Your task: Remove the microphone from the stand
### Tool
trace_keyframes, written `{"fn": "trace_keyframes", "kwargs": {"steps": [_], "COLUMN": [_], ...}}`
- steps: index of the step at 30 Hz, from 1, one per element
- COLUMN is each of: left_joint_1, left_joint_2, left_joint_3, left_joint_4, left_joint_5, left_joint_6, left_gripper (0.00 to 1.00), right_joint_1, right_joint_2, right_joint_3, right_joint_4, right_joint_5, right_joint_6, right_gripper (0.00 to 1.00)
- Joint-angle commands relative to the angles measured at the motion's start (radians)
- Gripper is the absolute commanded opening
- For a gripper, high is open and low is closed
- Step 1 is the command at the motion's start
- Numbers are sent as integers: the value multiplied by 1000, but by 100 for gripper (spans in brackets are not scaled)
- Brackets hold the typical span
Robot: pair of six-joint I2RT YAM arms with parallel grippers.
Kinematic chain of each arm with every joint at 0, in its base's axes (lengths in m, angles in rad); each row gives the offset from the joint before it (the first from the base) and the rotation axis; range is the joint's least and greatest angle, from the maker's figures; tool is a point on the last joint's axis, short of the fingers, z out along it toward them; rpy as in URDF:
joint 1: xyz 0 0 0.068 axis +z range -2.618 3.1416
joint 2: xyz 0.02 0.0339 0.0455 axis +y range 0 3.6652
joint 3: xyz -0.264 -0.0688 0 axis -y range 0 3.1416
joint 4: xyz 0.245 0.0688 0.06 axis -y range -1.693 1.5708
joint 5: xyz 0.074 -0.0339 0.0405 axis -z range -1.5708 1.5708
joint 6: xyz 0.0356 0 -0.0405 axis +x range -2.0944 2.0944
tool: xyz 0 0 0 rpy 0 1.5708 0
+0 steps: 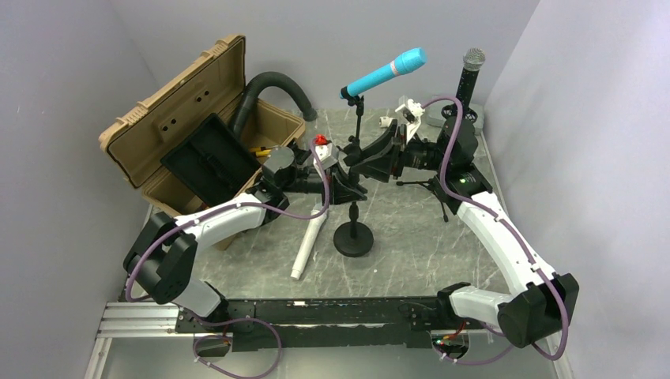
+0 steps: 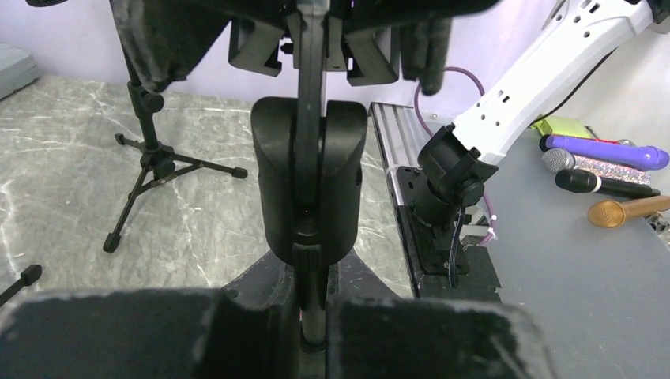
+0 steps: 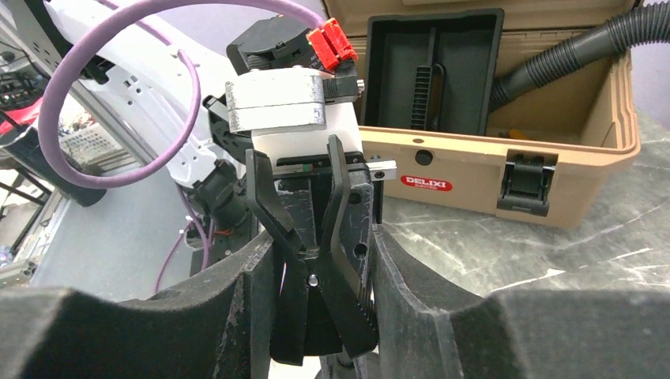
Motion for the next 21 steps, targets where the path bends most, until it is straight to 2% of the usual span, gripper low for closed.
{"fn": "trace_keyframes", "kwargs": {"steps": [1,5,6,7,10,11,14,21], "left_joint_1": [-8,-7,-7,-7,0,3,33,136], "left_joint_2": [-23,-52,-58,-62,-74,-78,-89,-109], "left_joint_3": [52,93,103,116,147,152,175,356], "left_joint_4": [-39,-109,-118,-128,-149,-150,-158,-330], "left_joint_5": [20,22,25,27,27,23,24,22], "left_joint_6": [28,23,10,-3,-44,-58,-105,-110], "left_gripper": [0,0,0,0,0,0,0,0], "right_joint_1": [-11,-10,-11,-10,-9,-11,-14,-14], "right_joint_2": [-40,-45,-45,-47,-57,-62,-77,-114], "right_joint_3": [11,14,19,28,58,71,110,149], "right_joint_4": [109,89,71,46,-46,-76,-174,-307], "right_joint_5": [-12,-7,4,14,58,71,112,153], "right_joint_6": [32,12,0,-16,-63,-78,-153,-269], "right_gripper": [0,0,10,24,77,86,93,95]}}
